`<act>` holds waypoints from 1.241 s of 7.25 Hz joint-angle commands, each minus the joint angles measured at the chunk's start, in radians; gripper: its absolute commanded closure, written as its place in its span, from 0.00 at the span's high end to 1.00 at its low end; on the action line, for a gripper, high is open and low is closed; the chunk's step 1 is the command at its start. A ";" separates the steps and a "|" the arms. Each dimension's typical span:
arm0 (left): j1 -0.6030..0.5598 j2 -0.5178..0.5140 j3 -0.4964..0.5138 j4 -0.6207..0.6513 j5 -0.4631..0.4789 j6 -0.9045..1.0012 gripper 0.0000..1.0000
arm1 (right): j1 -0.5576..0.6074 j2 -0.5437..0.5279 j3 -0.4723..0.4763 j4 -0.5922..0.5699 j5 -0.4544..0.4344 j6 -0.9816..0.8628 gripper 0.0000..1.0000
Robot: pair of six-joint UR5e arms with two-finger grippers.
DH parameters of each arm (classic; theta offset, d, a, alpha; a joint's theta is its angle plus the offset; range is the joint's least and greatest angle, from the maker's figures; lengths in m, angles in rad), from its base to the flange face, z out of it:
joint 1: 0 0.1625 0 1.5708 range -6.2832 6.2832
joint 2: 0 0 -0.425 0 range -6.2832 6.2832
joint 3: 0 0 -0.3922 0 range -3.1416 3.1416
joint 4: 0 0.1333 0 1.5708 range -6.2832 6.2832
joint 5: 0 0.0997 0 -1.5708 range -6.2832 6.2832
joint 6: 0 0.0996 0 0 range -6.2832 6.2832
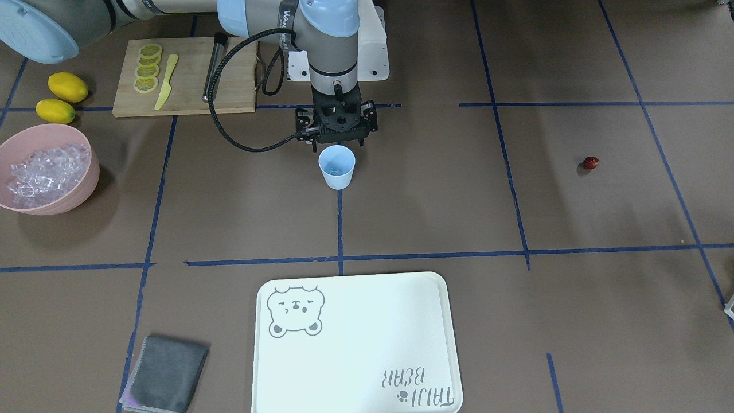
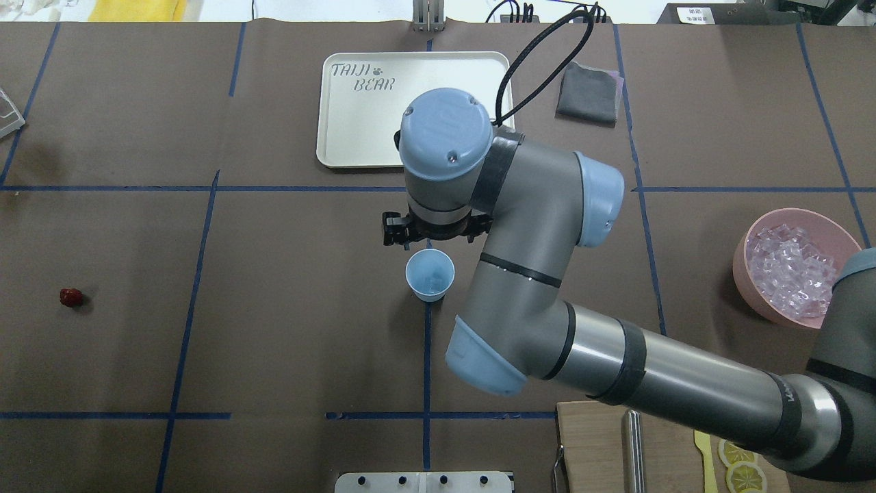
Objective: Put ice and strawberries in cup
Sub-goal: 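Open the right gripper to drop the ice cube into the cup, then move the right gripper back over the pink bowl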
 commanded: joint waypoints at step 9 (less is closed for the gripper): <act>0.005 0.000 0.001 -0.001 0.000 0.000 1.00 | 0.581 -0.738 0.249 0.237 0.421 -0.798 1.00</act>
